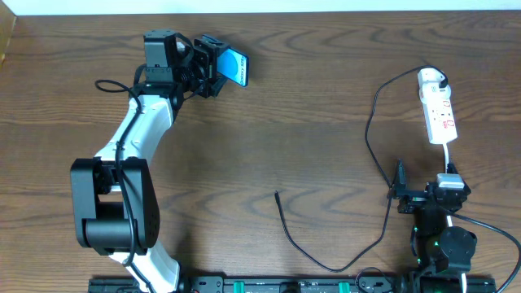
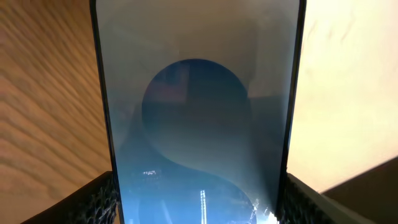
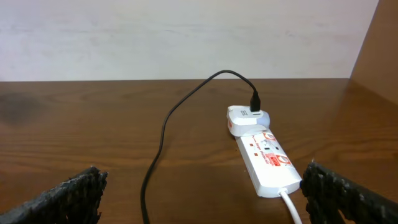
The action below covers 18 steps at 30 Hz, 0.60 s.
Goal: Plug charger to phone and switch on socket
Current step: 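Rotate the phone upright, bottom edge facing right, with the left gripper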
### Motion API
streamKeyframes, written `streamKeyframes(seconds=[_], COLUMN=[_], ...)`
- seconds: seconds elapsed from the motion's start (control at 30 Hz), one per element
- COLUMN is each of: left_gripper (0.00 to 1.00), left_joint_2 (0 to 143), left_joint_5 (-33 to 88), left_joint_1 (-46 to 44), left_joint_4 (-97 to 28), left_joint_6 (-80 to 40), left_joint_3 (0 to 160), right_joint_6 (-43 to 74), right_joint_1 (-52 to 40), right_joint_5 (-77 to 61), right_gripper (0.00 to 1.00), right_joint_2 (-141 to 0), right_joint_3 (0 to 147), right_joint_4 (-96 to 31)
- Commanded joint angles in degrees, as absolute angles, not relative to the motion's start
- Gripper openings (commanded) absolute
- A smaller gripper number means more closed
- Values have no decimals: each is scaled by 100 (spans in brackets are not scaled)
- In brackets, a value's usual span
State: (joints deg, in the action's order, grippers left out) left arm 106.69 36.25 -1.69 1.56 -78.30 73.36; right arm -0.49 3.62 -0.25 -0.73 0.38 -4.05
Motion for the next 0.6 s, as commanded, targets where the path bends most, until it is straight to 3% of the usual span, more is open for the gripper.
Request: streamKeyframes(seconds=[0.0,0.57], left_gripper=[7,7], left_joint_2=[10543,10543], left_joint_5=[3378,3406], left_joint_1=[-148,-148], left_joint_4=[228,224], left_joint_6=[-7669,-7653], left_joint_3=[7363,7363], right_joint_6=[-93,80], right_joint_1=[333,333], right_joint_5=[-38,-405], right_gripper=[99,99], right_joint_2=[-71,-71], right_joint_3=[32,32], right_joint_4=[-429,-139])
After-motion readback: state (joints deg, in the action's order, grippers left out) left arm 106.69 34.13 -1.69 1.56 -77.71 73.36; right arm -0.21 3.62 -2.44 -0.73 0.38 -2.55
